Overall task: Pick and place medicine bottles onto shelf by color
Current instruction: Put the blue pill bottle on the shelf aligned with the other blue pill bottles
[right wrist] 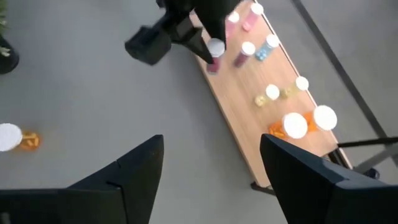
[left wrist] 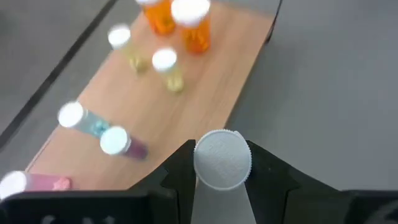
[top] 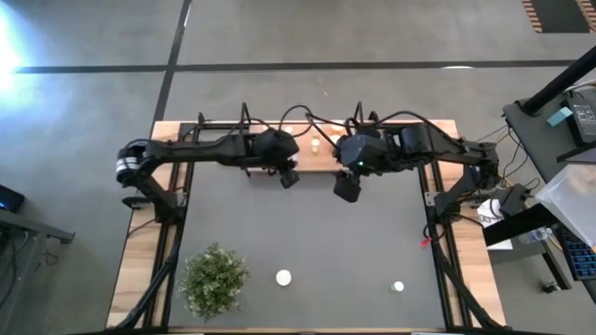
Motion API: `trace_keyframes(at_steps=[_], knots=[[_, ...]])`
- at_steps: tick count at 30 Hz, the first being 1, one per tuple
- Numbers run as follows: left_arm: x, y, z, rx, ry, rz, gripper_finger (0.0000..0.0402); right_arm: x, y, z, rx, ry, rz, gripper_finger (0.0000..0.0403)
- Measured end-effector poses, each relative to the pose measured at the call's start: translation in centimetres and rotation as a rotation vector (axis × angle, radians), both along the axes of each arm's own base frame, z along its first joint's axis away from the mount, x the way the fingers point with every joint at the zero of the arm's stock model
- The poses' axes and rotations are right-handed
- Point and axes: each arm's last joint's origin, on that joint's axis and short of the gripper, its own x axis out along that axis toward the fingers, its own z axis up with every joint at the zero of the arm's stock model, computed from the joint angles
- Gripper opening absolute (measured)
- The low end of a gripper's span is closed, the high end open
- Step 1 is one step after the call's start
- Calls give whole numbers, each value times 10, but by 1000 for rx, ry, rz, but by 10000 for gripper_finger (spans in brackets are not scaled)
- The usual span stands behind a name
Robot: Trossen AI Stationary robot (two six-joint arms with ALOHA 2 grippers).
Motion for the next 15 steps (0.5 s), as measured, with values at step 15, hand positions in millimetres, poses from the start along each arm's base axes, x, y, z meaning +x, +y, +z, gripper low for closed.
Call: trace_keyframes(at_steps=[15], knots=[[9, 26, -50, -20, 160, 42, 95, 0, -4, -1, 23, -5, -48, 250]])
